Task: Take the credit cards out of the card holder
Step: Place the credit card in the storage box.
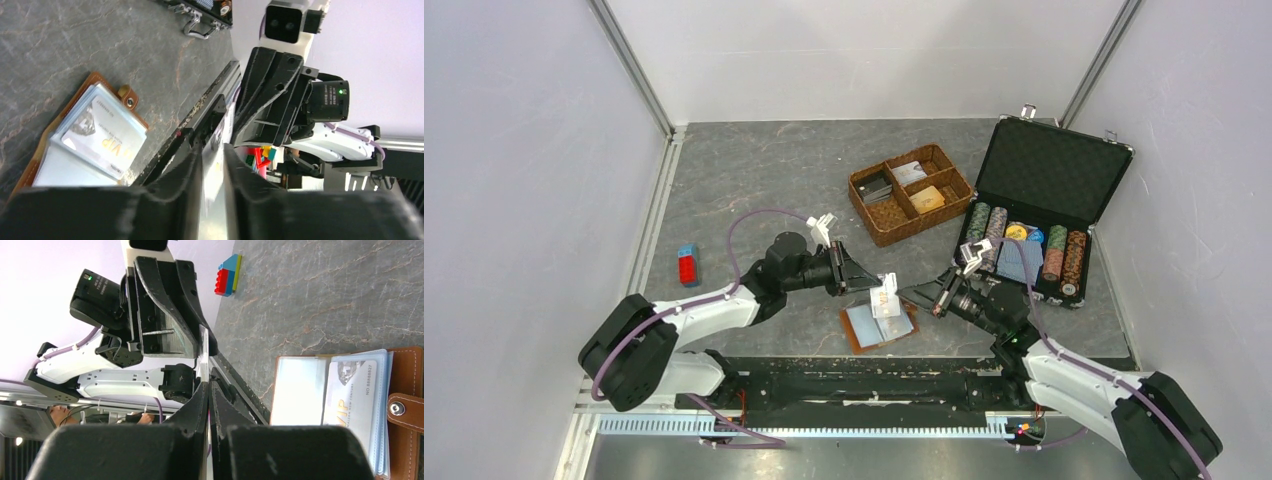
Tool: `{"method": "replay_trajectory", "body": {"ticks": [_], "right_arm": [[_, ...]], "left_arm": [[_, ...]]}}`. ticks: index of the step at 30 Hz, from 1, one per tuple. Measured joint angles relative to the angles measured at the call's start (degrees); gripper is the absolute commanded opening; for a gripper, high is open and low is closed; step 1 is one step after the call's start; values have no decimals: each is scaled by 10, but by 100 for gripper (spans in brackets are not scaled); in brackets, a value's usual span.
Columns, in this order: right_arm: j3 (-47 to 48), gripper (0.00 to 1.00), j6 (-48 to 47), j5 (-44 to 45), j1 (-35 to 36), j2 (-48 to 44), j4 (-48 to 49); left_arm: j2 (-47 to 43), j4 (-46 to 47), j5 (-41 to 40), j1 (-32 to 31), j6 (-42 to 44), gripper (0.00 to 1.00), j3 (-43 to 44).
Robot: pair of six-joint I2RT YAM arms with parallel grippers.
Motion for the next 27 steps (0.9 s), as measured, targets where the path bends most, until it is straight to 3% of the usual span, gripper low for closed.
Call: {"method": "replay_trajectory", "body": {"ticks": [2,7,10,19,27], "right_arm": [[0,4,-4,-7,0,4,2],[2,23,-47,-45,-1,12,-1],[37,33,-108,-85,-9,18,-58],[209,39,-325,-199,-85,13,-274],[257,38,-404,-328,-103,53,-347]], "left_arm": [[0,17,2,0,-7,4,0],[-4,39,14,-1,-11,2,-4],[-8,41,26,-1,-10,2,-12],[-31,24,119,-1,3,2,-20],[-40,7,194,-1,25,2,-21]]}}
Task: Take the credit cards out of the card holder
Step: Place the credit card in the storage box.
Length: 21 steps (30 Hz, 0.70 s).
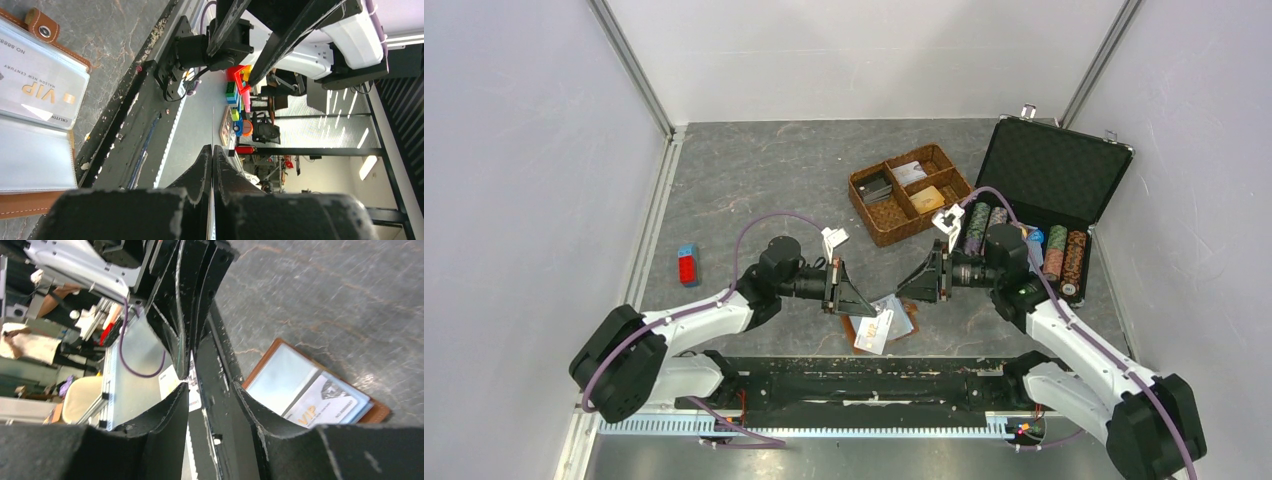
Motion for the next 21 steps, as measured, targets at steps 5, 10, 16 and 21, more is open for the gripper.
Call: {"method": "replay_trajectory", "body": {"ticks": [5,10,16,21], "right_arm": [[0,37,-9,-43,12,15,-11],[2,36,-10,-48,44,29,-11],[19,36,-10,-42,79,64,-7],[33,35,-11,-34,104,85,-2]], "left_arm": [[-1,-16,21,0,19,2,0],[0,-30,33,0,28,2,1],[0,-46,36,0,38,2,12],[0,-56,37,0,40,2,13]]}}
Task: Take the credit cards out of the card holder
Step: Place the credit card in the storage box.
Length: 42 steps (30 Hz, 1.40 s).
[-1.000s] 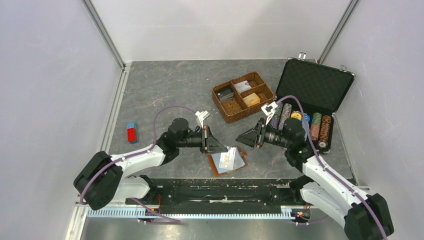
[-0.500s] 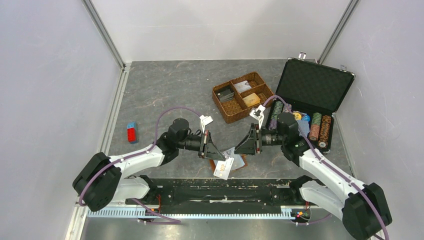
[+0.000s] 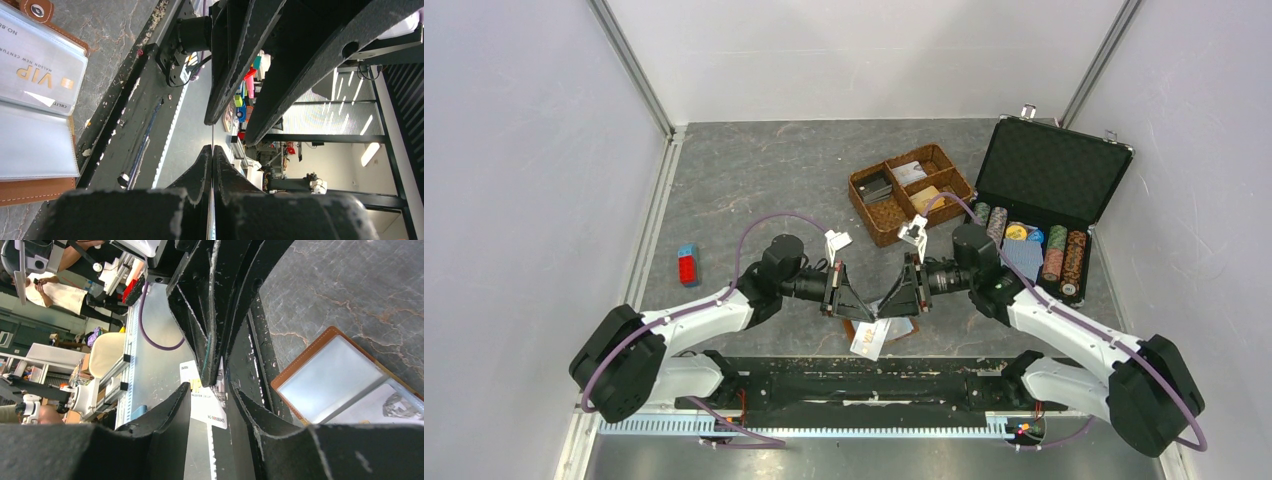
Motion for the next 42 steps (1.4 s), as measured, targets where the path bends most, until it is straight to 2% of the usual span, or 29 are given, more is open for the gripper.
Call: {"method": "replay_trajectory", "body": {"ticks": [5,11,17,22,26,34,37,38,40,42], "right_arm": [[1,38,-2,6,16,9,0],[1,25,-8,12,18,14,1],[1,27,-10,11,18,15,3],[0,20,-11,2,18,16,9],[-2,23,-12,-2,19,16,10],[-5,12,-12,-6,20,17,18],[-5,0,-12,-9,21,20,22],[-5,0,-12,-11,21,21,23],[-5,0,-12,-14,21,22,25],[-5,0,-11,-16,22,22,26]], "left_arm": [[0,-3,0,0,2,2,1],[0,-4,0,0,7,2,1],[0,-5,2,0,7,2,1],[0,-5,5,0,7,2,1],[0,-5,10,0,7,2,1],[-3,-5,15,-1,7,2,1],[-4,-5,16,-1,7,2,1],[-5,-5,19,-1,7,2,1],[-5,-5,23,-2,7,7,1],[-5,-5,25,-2,8,24,1]]}}
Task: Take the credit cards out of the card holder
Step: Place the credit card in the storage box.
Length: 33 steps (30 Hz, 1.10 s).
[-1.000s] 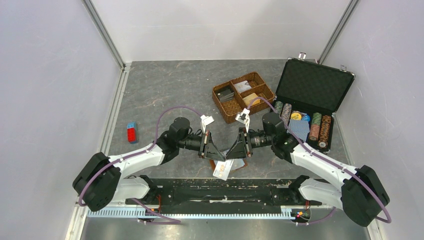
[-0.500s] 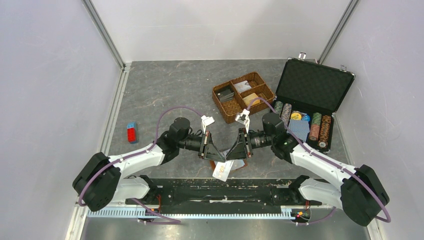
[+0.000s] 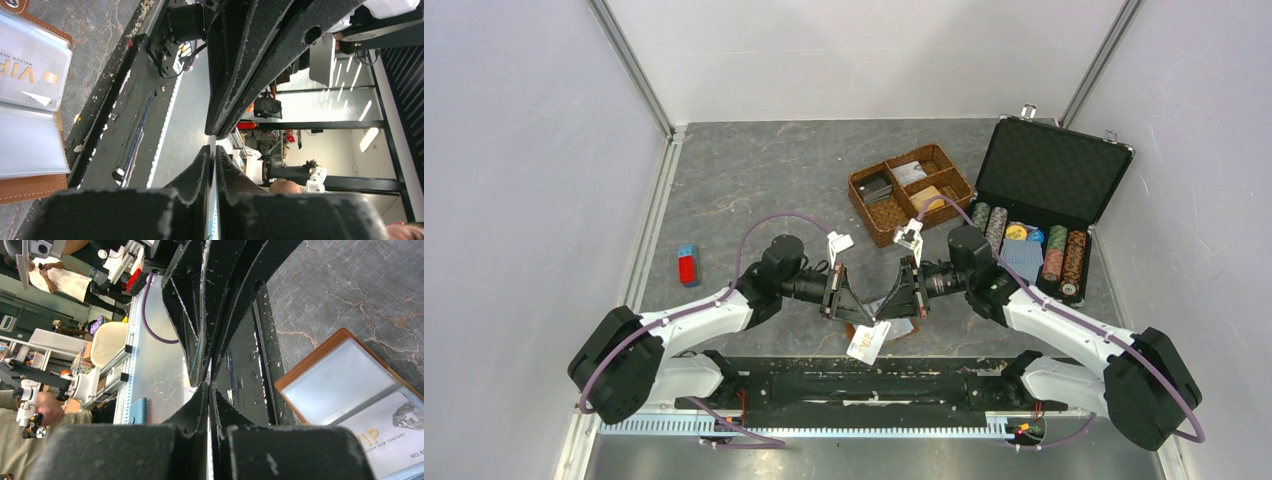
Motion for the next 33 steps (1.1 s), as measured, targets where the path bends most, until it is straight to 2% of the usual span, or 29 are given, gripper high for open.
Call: {"method": "replay_trajectory", "body": {"ticks": [2,8,11,15,20,26,33], "right_arm": [[0,0,1,0,0,0,3],[0,0,17,12,-12,1,16],[0,0,30,22,-41,1,28],[1,0,37,30,-74,4,33],[56,0,5,48,-119,34,-37],[191,0,-51,89,-212,103,-113],[342,0,-108,178,-291,225,-186]], "left_arm": [[0,-1,-1,0,2,41,0],[-18,-85,-34,0,48,64,28],[-44,-144,-62,0,81,85,50],[-74,-221,-105,2,121,99,74],[-105,-343,-193,3,183,100,117],[-140,-478,-336,3,252,100,173],[-154,-581,-444,3,307,100,197]]}}
